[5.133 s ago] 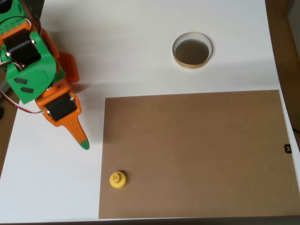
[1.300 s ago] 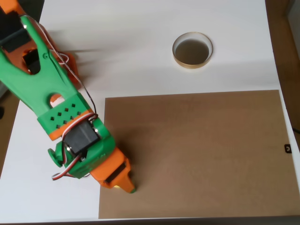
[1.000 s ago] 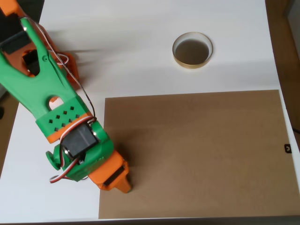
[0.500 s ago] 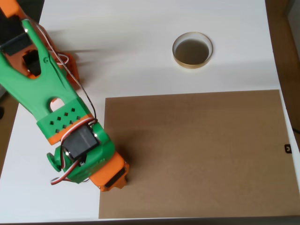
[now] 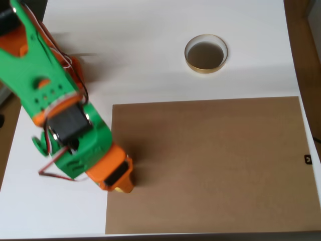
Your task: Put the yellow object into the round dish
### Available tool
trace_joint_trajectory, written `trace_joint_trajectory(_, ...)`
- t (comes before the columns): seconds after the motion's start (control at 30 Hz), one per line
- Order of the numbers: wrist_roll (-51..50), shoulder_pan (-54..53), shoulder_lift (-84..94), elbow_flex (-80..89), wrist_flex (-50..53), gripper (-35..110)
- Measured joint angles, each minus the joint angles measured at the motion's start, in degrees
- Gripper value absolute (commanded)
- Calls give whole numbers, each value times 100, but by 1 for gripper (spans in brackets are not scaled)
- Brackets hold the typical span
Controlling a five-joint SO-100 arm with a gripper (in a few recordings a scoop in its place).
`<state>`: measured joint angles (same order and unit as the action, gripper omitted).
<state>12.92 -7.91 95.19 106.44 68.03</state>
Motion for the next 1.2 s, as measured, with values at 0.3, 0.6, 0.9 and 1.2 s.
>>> trace_joint_trajectory(0.3, 158, 835, 1617, 387, 519, 0)
trace_joint_trajectory(0.6, 202, 2092, 2048, 413, 1002, 0)
trace_joint_trajectory(0.9, 281, 3296, 2048, 413, 1274, 0)
trace_joint_trajectory(1.2, 255, 4597, 1819, 404, 1485, 0)
